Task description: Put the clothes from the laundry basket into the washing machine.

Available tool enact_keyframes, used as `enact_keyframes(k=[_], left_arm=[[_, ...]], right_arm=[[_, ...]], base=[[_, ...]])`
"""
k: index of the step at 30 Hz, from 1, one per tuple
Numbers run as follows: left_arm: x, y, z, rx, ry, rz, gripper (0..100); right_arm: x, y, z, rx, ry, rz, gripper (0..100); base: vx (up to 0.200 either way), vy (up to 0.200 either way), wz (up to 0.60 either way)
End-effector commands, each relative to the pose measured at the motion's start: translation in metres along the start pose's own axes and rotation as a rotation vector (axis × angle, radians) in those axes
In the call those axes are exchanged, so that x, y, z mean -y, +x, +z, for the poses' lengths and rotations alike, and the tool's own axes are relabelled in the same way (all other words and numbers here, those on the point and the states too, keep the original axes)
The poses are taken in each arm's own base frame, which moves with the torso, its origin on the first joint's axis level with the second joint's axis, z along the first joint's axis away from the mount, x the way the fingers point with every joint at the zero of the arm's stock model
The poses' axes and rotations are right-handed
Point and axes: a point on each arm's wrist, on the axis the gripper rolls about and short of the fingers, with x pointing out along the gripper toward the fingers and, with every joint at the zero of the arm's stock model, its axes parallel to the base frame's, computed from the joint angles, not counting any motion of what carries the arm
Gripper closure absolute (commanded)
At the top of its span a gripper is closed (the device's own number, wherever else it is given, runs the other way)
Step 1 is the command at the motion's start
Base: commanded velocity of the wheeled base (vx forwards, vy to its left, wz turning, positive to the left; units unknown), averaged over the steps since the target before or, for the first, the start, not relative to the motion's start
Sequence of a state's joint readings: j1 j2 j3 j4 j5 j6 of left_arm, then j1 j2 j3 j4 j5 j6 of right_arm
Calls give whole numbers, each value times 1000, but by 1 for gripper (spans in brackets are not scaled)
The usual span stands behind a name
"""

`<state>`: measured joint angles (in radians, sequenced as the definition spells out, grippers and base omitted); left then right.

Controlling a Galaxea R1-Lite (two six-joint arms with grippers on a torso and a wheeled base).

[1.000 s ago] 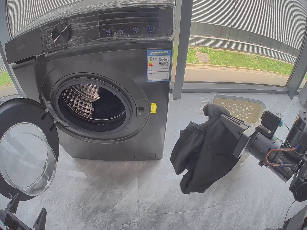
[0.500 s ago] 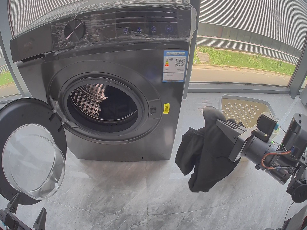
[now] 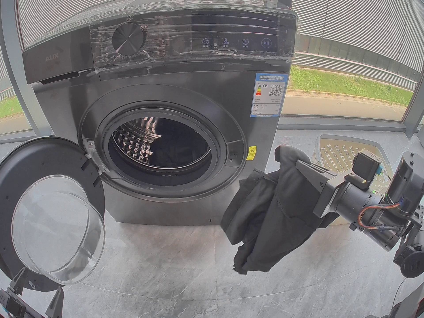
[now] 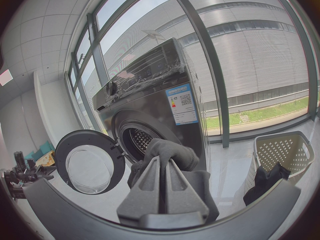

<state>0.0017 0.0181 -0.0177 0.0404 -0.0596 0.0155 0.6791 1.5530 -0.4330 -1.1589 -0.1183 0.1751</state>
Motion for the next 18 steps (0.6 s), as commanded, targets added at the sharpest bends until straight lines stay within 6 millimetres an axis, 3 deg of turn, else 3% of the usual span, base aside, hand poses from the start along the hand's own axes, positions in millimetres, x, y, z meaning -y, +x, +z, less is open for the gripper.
enact_keyframes(k=[1, 11, 18], left_arm=[[0, 0, -5, 1, 0, 0, 0], [0, 0, -5, 3, 0, 0, 0], [0, 0, -5, 3, 0, 0, 0]], right_arm=[[-2, 1, 0, 1, 31, 6, 100], [0, 4, -2, -5, 50, -3, 100], [0, 1, -9, -39, 27, 13, 100]], base=[[0, 200, 0], [0, 200, 0], [0, 0, 0]])
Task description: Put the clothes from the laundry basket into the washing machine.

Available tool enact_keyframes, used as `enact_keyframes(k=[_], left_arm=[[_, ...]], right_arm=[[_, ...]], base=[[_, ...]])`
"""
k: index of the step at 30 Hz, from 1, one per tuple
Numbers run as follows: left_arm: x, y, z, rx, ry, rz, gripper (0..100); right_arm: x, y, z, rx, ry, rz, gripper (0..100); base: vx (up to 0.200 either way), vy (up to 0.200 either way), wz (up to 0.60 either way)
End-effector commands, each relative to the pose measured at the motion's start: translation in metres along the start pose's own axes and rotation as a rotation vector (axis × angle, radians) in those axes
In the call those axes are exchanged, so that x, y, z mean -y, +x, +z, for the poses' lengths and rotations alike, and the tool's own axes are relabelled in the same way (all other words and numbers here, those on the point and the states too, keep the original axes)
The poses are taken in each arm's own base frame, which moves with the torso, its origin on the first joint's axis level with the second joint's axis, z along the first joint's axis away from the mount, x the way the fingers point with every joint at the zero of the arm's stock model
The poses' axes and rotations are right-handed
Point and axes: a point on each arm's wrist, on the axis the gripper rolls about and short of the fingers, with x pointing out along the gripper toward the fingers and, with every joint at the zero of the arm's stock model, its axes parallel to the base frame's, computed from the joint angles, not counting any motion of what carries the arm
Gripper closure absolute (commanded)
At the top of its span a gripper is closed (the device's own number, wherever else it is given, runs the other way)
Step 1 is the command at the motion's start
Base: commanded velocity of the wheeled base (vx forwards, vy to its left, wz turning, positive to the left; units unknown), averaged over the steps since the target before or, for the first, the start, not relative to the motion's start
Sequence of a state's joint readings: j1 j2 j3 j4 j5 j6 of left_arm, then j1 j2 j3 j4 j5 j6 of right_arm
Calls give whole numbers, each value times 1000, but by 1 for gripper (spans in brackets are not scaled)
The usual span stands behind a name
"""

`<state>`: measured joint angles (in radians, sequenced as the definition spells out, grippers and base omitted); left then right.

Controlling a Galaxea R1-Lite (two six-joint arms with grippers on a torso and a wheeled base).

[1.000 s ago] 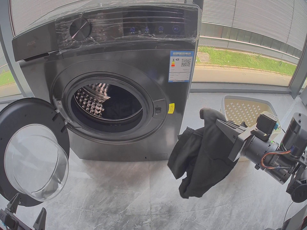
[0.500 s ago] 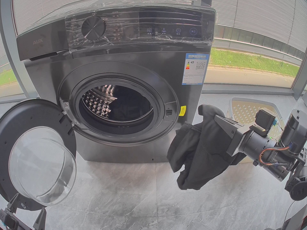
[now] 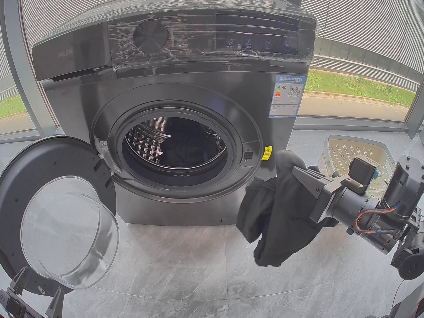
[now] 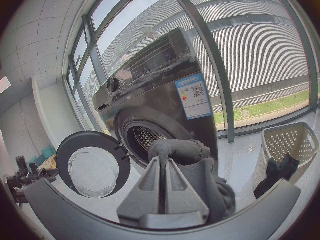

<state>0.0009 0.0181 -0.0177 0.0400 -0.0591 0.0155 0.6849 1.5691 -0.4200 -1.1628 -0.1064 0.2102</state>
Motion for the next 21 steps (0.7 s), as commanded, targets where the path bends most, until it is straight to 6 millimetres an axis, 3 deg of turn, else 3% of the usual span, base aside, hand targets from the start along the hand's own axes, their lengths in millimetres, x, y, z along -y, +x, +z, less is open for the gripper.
enact_keyframes(k=[1, 5, 11, 21], left_arm=[[0, 0, -5, 2, 0, 0, 0], [0, 0, -5, 2, 1, 0, 0], [0, 0, -5, 2, 0, 0, 0], [0, 0, -5, 2, 0, 0, 0]], right_arm=[[0, 0, -2, -9, -10, 23, 100], [-1, 0, -1, -7, -14, 44, 100], [0, 1, 1, -3, -20, 37, 100], [-1, -2, -4, -23, -40, 45, 100]], base=[[0, 0, 0], [0, 0, 0], [-200, 0, 0], [0, 20, 0]])
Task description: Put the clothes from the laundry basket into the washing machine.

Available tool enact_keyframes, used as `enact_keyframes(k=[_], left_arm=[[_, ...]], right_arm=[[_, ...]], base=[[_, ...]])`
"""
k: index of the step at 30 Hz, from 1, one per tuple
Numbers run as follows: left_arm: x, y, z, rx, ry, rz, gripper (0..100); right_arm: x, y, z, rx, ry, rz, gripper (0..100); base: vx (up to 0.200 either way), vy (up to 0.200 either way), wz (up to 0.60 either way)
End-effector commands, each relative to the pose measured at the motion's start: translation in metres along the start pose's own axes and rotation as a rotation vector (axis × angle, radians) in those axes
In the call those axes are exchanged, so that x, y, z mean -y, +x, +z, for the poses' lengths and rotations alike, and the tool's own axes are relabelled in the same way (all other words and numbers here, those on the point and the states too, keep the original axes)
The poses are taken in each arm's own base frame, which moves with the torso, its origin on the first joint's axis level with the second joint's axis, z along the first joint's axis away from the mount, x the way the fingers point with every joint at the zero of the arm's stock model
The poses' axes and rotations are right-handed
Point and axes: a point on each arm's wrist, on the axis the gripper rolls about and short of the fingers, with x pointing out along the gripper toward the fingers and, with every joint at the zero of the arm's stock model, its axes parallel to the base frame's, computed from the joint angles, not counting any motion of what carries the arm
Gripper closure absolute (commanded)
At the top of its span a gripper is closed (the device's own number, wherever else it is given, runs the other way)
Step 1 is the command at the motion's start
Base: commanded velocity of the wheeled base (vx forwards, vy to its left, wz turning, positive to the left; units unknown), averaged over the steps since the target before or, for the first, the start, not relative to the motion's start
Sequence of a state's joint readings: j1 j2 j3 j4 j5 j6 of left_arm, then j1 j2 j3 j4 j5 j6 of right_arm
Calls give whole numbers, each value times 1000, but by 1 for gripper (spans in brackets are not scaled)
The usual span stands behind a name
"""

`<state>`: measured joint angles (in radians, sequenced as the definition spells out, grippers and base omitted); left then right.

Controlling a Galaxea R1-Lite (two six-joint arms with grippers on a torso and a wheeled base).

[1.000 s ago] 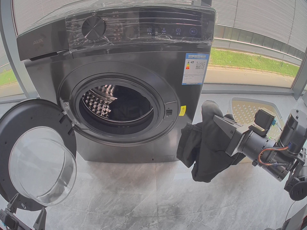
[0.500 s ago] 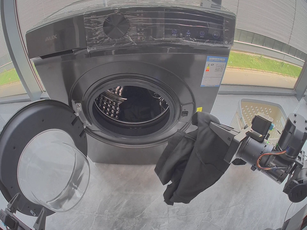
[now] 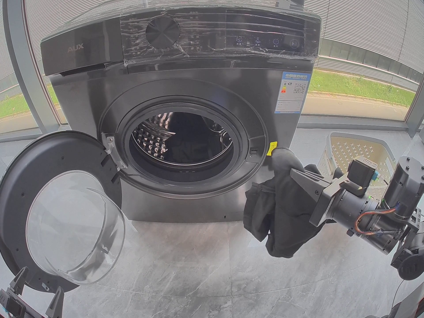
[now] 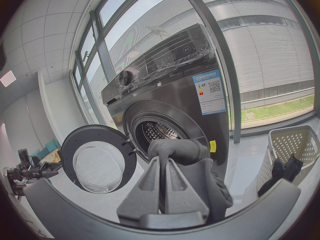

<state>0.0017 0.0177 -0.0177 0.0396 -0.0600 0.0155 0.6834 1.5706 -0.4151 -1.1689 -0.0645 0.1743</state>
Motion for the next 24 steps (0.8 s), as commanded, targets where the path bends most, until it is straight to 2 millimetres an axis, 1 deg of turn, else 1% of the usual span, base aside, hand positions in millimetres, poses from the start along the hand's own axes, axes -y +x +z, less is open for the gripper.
enact_keyframes(k=[1, 11, 24], left_arm=[[0, 0, -5, 1, 0, 0, 0], [0, 0, -5, 1, 0, 0, 0], [0, 0, -5, 0, 21, -2, 0]], right_arm=[[-1, -1, -4, -16, -5, 6, 100], [-1, -1, -4, -18, -8, 6, 100], [-5, 0, -8, -33, -13, 33, 100]], base=[[0, 200, 0], [0, 200, 0], [0, 0, 0]])
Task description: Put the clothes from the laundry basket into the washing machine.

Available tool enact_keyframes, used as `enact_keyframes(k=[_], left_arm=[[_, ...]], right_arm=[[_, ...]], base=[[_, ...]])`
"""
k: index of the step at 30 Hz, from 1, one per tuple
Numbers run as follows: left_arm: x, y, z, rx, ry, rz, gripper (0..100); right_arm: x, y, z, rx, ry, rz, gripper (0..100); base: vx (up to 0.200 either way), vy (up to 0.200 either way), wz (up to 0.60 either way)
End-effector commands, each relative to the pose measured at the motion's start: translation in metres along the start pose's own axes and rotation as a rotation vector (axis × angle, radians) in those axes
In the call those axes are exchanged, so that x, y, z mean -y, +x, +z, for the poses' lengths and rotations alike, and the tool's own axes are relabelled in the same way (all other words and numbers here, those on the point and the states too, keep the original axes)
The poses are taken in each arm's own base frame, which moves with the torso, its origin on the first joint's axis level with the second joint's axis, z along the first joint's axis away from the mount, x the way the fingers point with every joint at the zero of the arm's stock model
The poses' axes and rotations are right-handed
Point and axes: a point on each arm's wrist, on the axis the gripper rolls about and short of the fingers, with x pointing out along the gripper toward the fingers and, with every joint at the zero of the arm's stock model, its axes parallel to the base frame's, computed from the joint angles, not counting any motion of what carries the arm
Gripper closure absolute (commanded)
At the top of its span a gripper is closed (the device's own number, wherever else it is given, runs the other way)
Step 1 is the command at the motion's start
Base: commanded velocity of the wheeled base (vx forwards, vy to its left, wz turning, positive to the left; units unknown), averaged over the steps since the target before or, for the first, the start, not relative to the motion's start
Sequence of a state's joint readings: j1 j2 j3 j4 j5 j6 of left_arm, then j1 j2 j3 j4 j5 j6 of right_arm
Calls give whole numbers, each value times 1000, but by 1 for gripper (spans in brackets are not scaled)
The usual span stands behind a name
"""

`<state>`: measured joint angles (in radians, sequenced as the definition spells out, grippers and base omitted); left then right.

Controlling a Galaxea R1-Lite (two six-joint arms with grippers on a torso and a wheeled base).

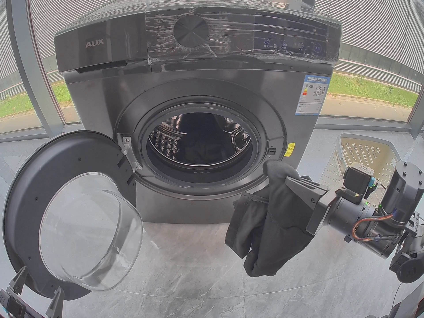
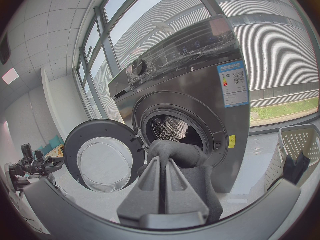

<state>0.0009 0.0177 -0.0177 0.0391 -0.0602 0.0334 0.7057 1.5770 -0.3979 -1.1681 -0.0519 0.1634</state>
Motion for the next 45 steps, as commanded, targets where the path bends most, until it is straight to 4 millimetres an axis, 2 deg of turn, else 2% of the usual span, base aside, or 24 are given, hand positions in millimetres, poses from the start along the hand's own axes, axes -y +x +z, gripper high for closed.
enact_keyframes(k=[1, 12, 13, 14, 15, 17, 19, 24, 33, 42, 45], left_arm=[[0, 0, -5, -1, 12, 0, 0], [0, 0, -5, 0, 29, -10, 0], [1, -1, -1, 27, 34, -27, 0], [1, -1, -1, 27, 34, -27, 0], [2, -9, 26, 144, 28, -71, 0], [2, -15, 50, 188, 33, -125, 0], [3, -7, 61, 115, 27, -206, 0], [5, 27, 69, -85, -12, -397, 0], [7, 80, 80, -202, -32, -578, 0], [17, 95, 82, -249, -35, -706, 0], [20, 106, 87, -265, -31, -734, 0]], right_arm=[[-2, 1, -2, -9, -10, 8, 100], [-11, 15, -1, 0, -28, 66, 100], [-11, 24, -2, 15, -24, 56, 100], [-11, 24, -2, 15, -24, 56, 100], [-12, 30, -2, 32, -22, 56, 100], [-11, 36, -5, 37, -21, 53, 100], [-11, 46, -9, 36, -20, 52, 100], [-13, 60, -14, 38, -15, 47, 100], [-17, 76, 3, 115, 2, 68, 100], [-17, 80, 4, 126, 16, 64, 100], [-18, 85, 1, 126, 16, 66, 100]], base=[[0, 0, 0], [0, 0, 0], [0, 0, 0], [0, 0, 0], [0, 0, 0], [0, 0, 0], [0, 0, 0], [0, 0, 0], [0, 0, 0], [0, 0, 0], [0, 0, 0]])
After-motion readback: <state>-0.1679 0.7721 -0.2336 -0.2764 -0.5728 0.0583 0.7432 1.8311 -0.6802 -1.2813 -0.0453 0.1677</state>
